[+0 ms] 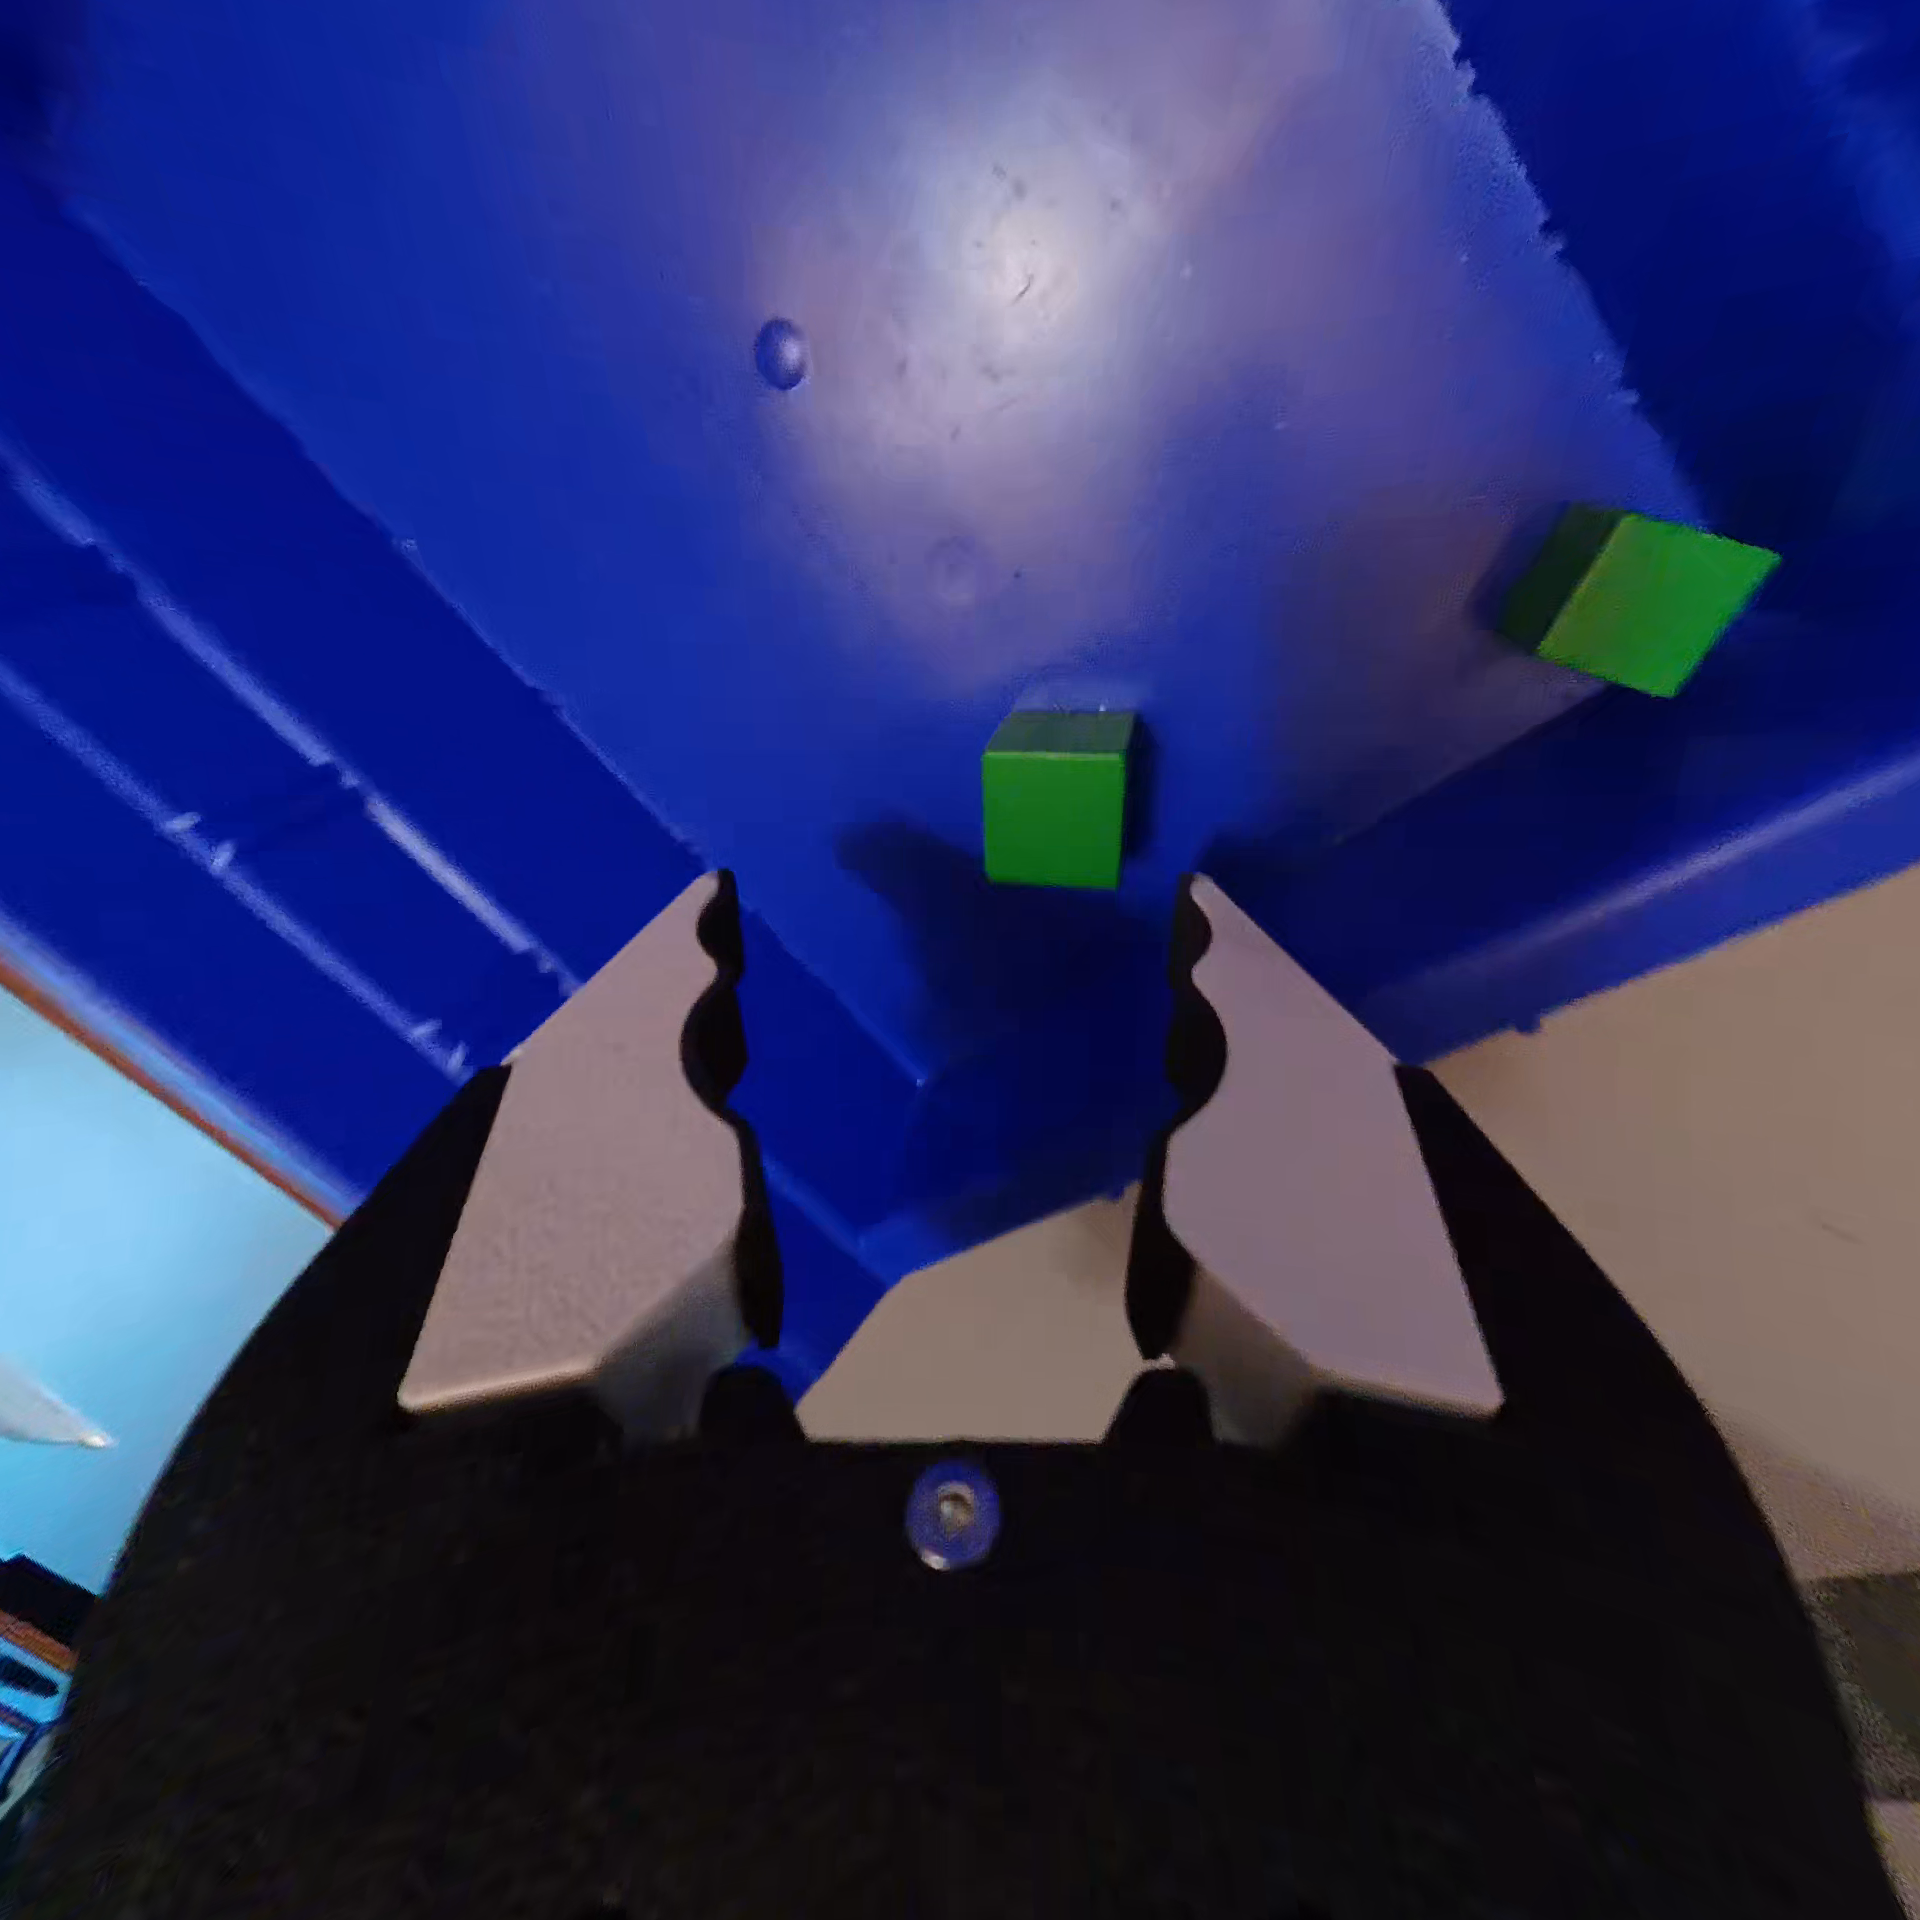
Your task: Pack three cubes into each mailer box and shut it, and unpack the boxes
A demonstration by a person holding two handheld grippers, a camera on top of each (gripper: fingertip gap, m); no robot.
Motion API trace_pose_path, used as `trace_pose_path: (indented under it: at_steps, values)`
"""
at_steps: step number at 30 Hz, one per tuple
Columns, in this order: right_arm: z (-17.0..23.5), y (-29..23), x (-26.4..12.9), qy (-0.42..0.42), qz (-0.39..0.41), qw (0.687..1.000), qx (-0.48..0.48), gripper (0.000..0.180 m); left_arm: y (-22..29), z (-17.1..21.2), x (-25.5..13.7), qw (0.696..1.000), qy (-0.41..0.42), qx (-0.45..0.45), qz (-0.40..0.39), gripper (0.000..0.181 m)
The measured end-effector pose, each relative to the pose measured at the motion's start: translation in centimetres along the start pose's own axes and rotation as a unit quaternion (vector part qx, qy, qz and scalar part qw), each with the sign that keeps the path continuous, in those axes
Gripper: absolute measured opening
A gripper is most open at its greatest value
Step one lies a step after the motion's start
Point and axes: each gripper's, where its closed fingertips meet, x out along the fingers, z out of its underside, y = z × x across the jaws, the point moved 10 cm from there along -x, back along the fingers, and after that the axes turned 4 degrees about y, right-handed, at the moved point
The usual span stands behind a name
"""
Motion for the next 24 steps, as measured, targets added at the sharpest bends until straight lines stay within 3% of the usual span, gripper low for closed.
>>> trace_pose_path:
  at_steps: [1,2,3,10,16,19,24]
  values:
    - [0.0,0.0,0.0,0.002,-0.003,1.0,0.002,0.002,0.2,-0.1,0.8,1.0,-0.003,0.004,0.005,0.075]
    - [-0.1,-0.1,-0.1,0.002,-0.005,1.0,-0.002,0.002,0.5,-0.3,1.3,1.0,-0.001,0.006,0.017,0.044]
    - [-0.1,-0.1,-0.1,0.001,-0.004,1.0,-0.008,0.002,0.8,-0.4,1.5,0.999,0.007,0.008,0.033,0.026]
    - [-0.1,-0.2,0.0,-0.006,-0.003,1.0,-0.023,0.002,2.6,-1.1,-5.4,0.981,0.191,-0.021,0.017,0.025]
    - [-0.3,-0.3,0.3,-0.005,0.001,1.0,-0.013,0.002,13.8,-4.5,-12.7,0.948,0.3,0.059,0.088,0.025]
    - [-0.4,-0.5,0.5,-0.005,-0.003,1.0,-0.016,0.002,21.0,-7.9,-12.9,0.938,0.307,0.117,0.107,0.025]
    - [-0.6,-0.8,0.5,-0.003,-0.01,1.0,-0.018,0.002,28.7,-13.4,-9.4,0.934,0.285,0.147,0.155,0.025]
